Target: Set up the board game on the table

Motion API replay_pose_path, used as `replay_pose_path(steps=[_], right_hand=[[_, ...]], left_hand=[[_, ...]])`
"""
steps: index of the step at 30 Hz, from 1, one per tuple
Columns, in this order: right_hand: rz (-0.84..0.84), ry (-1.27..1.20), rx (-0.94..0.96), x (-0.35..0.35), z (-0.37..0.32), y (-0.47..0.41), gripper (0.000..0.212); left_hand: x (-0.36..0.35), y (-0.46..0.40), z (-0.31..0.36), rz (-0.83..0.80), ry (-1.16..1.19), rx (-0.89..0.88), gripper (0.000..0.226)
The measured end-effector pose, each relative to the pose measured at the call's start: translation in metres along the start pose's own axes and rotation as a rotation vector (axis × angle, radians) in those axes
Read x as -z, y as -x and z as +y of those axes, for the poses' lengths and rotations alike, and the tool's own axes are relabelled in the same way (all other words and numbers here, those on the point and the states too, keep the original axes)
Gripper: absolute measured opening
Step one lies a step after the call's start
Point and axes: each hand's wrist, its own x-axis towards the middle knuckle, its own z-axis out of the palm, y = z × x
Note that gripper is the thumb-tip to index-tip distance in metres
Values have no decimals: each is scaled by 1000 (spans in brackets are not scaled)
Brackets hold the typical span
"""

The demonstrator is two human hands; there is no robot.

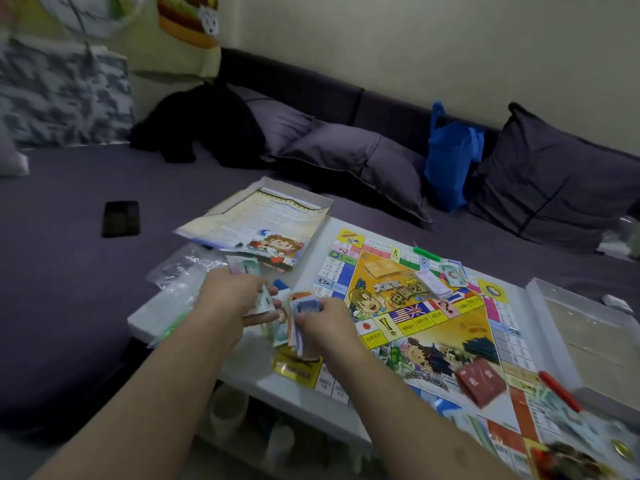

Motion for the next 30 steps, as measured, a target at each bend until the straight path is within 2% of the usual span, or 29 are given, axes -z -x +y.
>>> replay_pose_path(steps=[4, 9, 14, 17, 21, 30], right_hand=[[2, 45, -27, -13, 5, -17, 21], [65, -15, 21, 32, 6, 9, 14], [46, -330, 66, 100, 12, 50, 15], [115, -343, 108, 128, 28, 63, 12], [218, -340, 121, 163, 52, 74, 12], [294, -401, 124, 214, 89, 78, 10]], left_hand=[[2, -6, -2, -9, 4, -33, 11], [-12, 4, -5, -86, -40, -75, 6], [-54, 37, -23, -354, -87, -50, 19], [-88, 63, -36, -501, -61, -10, 26], [-124, 89, -51, -603, -60, 13, 33], [-171, 107, -73, -778, -116, 54, 25]])
